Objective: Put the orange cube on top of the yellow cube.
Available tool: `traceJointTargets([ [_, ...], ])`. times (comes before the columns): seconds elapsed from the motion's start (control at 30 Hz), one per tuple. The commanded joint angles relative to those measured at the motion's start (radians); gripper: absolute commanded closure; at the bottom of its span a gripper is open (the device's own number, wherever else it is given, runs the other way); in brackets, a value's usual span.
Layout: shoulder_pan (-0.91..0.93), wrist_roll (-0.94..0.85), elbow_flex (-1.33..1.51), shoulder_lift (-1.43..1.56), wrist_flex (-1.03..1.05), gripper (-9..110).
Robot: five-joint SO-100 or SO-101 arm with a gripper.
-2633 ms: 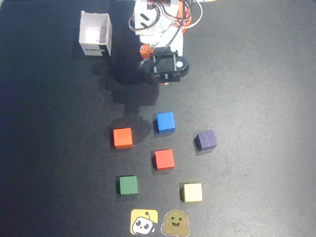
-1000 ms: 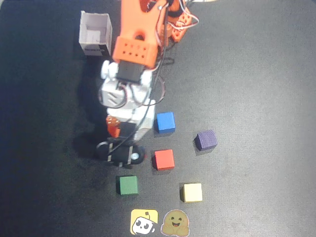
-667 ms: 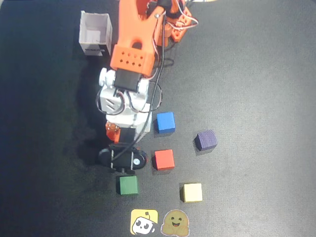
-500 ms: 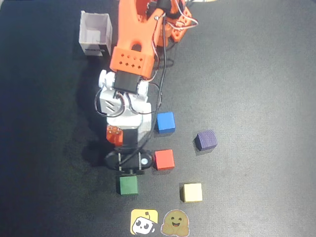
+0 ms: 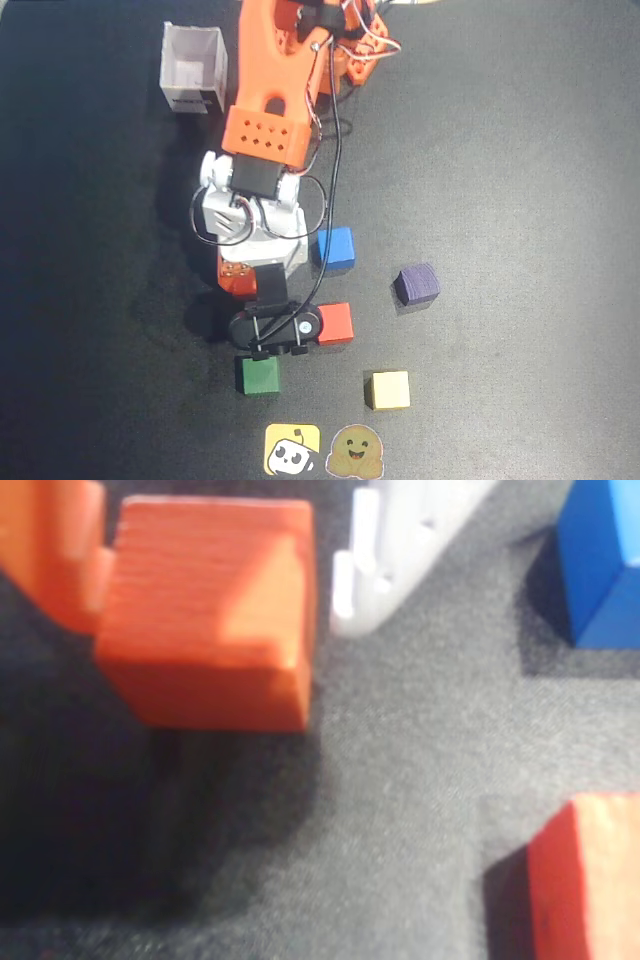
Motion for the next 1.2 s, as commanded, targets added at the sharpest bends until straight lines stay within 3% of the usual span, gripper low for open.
traceJointTargets([
  [0.0, 0.012, -0.008, -0.009, 0.006, -0.005, 84],
  [1.17, 0.046, 0.057, 0.155, 0.029, -0.106, 85],
])
